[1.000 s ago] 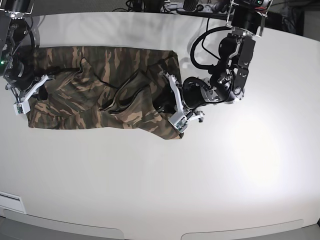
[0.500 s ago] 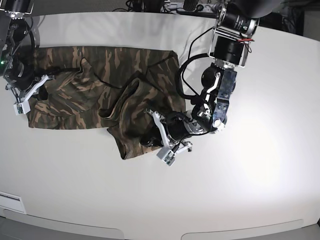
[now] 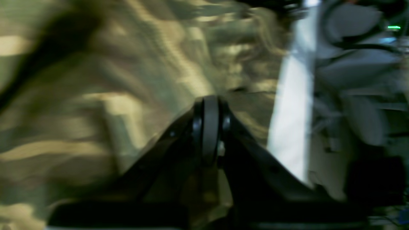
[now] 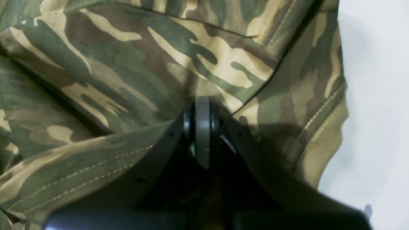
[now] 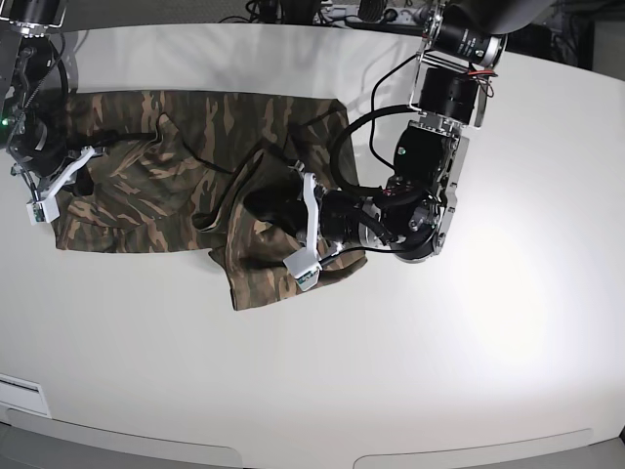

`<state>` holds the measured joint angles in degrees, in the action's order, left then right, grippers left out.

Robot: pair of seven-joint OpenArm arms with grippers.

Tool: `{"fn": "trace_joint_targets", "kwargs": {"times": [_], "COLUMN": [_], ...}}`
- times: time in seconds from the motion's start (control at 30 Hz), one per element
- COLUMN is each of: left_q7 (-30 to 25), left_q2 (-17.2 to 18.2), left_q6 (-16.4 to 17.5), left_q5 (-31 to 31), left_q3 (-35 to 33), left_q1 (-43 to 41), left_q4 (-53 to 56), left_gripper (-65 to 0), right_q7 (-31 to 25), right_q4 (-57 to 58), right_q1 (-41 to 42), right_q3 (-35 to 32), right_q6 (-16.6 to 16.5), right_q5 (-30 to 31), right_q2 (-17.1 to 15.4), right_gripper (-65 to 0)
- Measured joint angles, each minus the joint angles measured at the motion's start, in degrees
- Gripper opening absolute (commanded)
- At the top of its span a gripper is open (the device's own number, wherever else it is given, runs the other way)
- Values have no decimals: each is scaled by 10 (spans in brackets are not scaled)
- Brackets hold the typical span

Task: Fold the T-shirt properly
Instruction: 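Lay the folded end down and press it flat with the left gripper, then regrasp the folded layer with the left gripper and tuck it inward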

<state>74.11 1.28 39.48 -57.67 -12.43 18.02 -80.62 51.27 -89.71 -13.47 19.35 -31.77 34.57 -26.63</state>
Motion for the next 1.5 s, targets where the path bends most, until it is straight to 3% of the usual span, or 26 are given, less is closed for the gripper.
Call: {"fn": "trace_joint_targets", "kwargs": {"times": [0.1,0.2,0.37,0.5,0.57,0.67,0.87,1.03,1.3,1.37,1.47,1.5], "left_q7": [2,66,62,63,64,61,63,36,-58,-69,-73,-73], "left_q2": [-1,0,3,36,62,105,162,169,163,158,157,157], "left_q6": [0,0,0,0,0,0,0,0,0,0,0,0], "left_q5": [-68,-113,-158,-165,-165,-154,-57,75,158,163,161,161], "left_q3": [0,0,0,-2,-12,-50,-131,-165,-168,-168,-168,-168], "left_q1": [2,9,15,14,13,14,13,13,13,13,13,12], "left_q4": [0,0,-20,-38,-49,-77,-130,-164,-167,-167,-167,-167], "left_gripper": [-650,-650,-633,-312,-259,-260,-260,-260,-271,-349,-614,-650], "right_q7": [0,0,0,0,0,0,0,0,2,2,2,2], "right_q4": [0,0,0,0,0,0,0,0,0,0,0,0], "right_q1": [0,0,0,0,0,0,0,0,0,0,0,0], "right_q3": [0,0,0,0,0,0,0,0,0,0,0,0], "right_q6": [0,0,-7,-9,-9,-9,-9,-9,-7,-7,-7,-7], "right_q5": [0,0,0,0,0,0,0,1,4,4,7,11], "right_q2": [0,0,0,0,0,0,0,0,0,0,0,0], "right_gripper": [-650,-650,-650,-650,-650,-650,-650,-650,-650,-650,-650,-650]}}
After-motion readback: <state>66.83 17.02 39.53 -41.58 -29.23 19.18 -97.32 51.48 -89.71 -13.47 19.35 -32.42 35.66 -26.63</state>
